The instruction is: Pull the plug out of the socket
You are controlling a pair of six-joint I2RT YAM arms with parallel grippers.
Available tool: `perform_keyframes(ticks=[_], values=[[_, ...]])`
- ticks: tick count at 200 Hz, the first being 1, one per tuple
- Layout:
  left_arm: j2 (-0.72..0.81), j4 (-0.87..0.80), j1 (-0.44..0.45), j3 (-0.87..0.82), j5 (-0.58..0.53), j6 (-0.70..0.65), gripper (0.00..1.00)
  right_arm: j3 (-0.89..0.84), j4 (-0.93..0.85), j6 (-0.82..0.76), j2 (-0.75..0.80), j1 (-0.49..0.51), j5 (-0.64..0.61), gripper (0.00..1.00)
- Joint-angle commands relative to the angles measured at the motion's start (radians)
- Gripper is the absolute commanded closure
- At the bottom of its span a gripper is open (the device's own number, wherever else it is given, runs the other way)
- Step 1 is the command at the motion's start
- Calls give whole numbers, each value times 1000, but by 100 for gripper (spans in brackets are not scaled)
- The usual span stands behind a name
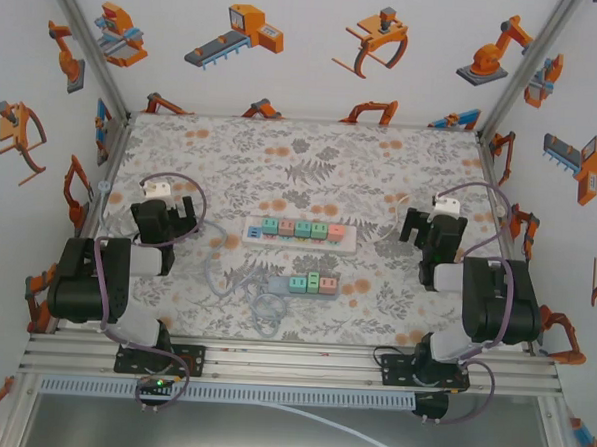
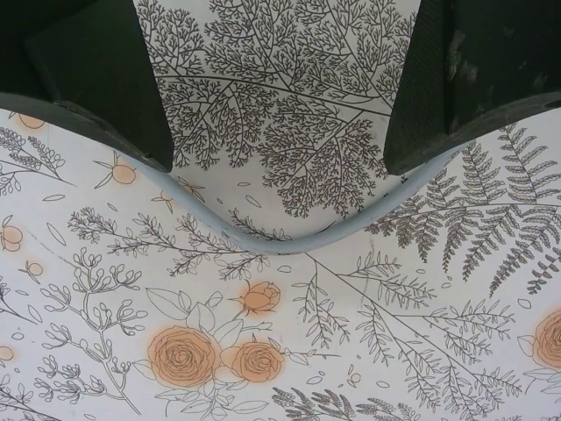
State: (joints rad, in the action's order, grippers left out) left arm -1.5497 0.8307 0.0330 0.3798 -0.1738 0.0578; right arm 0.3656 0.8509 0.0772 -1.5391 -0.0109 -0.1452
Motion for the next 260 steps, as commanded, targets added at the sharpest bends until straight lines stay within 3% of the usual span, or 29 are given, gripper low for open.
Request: perform_keyframes(ticks=[1, 161, 195, 220, 236, 260], values=[[9, 17, 2, 21, 17, -4, 3, 12, 34, -1, -4, -6, 5, 1], [10, 32, 17, 12, -10, -12, 3, 10, 37, -1, 0, -6, 5, 1], [24, 106, 45, -29, -90, -19, 3, -13, 19, -6, 78, -6, 24, 1], [119, 155, 79, -92, -209, -25, 3, -11, -121, 6, 251, -6, -14, 1], [251, 29, 119, -87, -297, -43, 3, 17, -260, 72, 388, -6, -21, 1], [502, -290, 138, -31, -346, 65, 3, 35, -339, 134, 557, -4, 123, 2]])
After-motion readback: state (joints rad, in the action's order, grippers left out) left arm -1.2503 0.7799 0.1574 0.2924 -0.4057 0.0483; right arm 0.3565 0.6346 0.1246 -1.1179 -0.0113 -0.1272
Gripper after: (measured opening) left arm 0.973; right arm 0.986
